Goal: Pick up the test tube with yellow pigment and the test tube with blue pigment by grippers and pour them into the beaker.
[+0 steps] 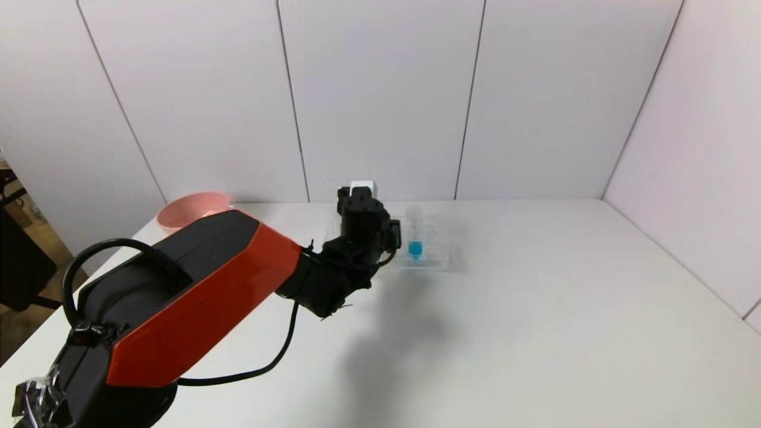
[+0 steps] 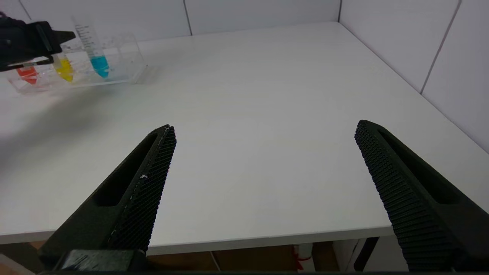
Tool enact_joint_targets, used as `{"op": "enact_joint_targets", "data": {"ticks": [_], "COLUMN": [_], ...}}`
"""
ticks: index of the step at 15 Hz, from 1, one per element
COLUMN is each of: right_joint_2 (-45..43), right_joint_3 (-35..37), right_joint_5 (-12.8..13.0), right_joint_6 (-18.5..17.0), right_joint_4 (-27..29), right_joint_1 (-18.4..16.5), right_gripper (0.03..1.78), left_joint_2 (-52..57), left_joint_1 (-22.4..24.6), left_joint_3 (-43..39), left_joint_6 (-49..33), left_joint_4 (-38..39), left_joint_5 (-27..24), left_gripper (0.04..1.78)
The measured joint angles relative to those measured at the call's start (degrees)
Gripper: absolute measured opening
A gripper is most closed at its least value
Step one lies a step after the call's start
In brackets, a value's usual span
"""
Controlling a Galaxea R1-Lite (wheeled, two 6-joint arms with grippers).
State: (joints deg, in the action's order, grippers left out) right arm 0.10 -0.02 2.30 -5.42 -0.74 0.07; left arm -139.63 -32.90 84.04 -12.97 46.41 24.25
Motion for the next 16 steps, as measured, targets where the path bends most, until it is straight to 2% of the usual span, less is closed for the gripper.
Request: {"op": "enact_joint_targets", "data": {"ticks": [11,16], "right_joint_2": [0.00,0.00], "right_joint_3": [0.02,0.02], "right_joint_5": [-0.05,-0.02], "right_joint_6": [0.00,0.00], "right_joint_4": [0.00,0.00], "right_joint_1": [-0.17,-0.17], "right_gripper": [1.71,1.71], "left_joint_2": [0.07,3.02], "left_joint_1": [0.02,-0.11], "left_joint_3": [0.11,-0.56], "left_joint_6": [0.05,0.33], "left_joint_4": [-0.27,-3.08], "left_joint_5": [0.02,-0.07], "left_gripper": [0.55,0.55]}}
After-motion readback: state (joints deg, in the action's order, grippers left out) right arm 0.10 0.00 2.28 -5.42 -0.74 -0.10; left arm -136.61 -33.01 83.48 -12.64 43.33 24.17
